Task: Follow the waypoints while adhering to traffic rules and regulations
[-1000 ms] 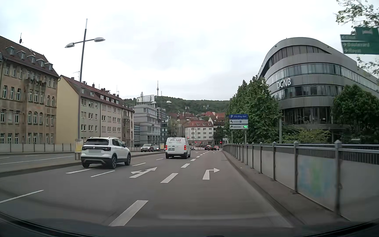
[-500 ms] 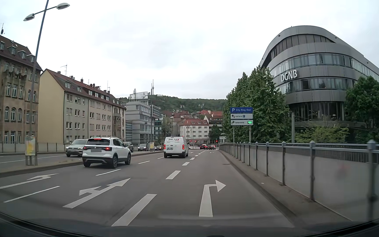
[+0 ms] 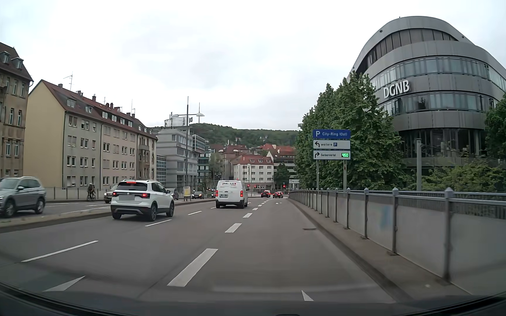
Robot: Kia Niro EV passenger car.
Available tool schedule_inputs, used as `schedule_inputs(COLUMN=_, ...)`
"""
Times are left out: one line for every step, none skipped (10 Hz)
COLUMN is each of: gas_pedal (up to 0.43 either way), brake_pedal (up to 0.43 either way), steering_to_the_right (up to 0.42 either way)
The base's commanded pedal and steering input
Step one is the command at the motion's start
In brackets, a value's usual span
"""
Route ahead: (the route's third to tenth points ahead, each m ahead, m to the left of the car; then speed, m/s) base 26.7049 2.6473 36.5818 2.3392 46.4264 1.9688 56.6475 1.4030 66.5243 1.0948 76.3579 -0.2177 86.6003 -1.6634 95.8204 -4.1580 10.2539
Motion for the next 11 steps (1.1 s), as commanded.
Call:
schedule_inputs(gas_pedal=0.039, brake_pedal=0.0, steering_to_the_right=0.016)
schedule_inputs(gas_pedal=0.039, brake_pedal=0.0, steering_to_the_right=0.019)
schedule_inputs(gas_pedal=0.039, brake_pedal=0.0, steering_to_the_right=0.02)
schedule_inputs(gas_pedal=0.039, brake_pedal=0.0, steering_to_the_right=0.019)
schedule_inputs(gas_pedal=0.008, brake_pedal=0.0, steering_to_the_right=0.017)
schedule_inputs(gas_pedal=0.0, brake_pedal=0.0, steering_to_the_right=0.009)
schedule_inputs(gas_pedal=0.0, brake_pedal=0.0, steering_to_the_right=0.006)
schedule_inputs(gas_pedal=0.0, brake_pedal=0.0, steering_to_the_right=0.006)
schedule_inputs(gas_pedal=0.0, brake_pedal=0.0, steering_to_the_right=0.006)
schedule_inputs(gas_pedal=0.0, brake_pedal=0.0, steering_to_the_right=0.01)
schedule_inputs(gas_pedal=0.0, brake_pedal=0.0, steering_to_the_right=0.01)
